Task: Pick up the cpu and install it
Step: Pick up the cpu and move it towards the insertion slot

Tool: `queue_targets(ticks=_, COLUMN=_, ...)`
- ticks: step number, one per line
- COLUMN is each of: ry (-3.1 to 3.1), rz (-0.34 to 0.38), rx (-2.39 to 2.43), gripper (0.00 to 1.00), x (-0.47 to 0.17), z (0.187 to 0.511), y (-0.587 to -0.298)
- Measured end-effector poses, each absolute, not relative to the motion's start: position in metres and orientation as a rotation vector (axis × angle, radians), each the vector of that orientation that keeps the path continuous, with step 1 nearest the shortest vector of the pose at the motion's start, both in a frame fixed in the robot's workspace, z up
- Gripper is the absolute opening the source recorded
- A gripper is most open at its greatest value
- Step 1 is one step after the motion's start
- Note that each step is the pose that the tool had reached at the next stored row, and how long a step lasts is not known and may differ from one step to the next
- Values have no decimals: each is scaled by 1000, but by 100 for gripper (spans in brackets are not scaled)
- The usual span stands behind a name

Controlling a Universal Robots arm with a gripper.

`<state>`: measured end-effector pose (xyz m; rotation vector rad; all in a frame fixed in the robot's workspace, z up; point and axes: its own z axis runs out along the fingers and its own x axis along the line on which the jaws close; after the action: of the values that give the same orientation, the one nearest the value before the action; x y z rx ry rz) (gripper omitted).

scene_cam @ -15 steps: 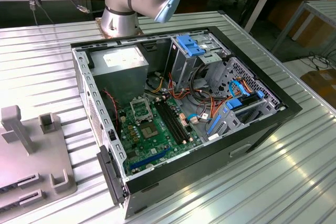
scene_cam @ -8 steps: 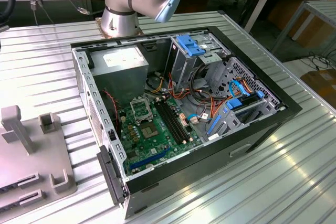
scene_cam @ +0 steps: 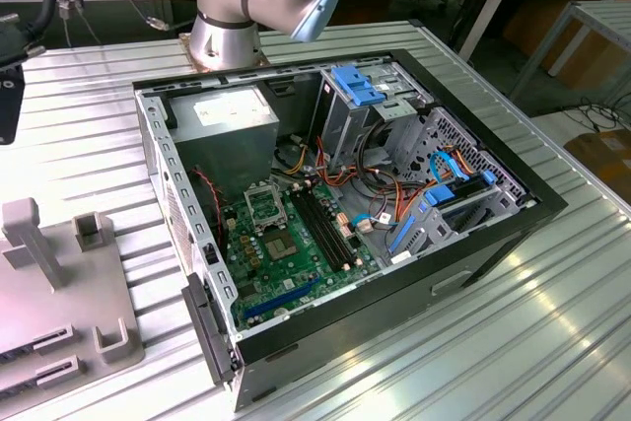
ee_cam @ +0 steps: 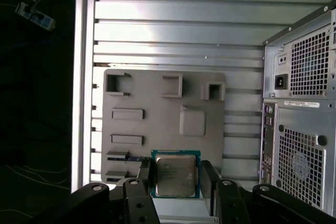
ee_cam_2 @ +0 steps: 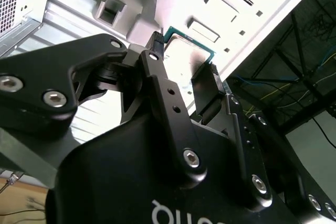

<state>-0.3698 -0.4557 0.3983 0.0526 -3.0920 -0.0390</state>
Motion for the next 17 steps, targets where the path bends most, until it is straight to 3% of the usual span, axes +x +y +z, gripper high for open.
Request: queue_targets(ticks=17, ry=-3092, rz=-39, rx=53, gripper=47, x=-329, z=398, y=-456)
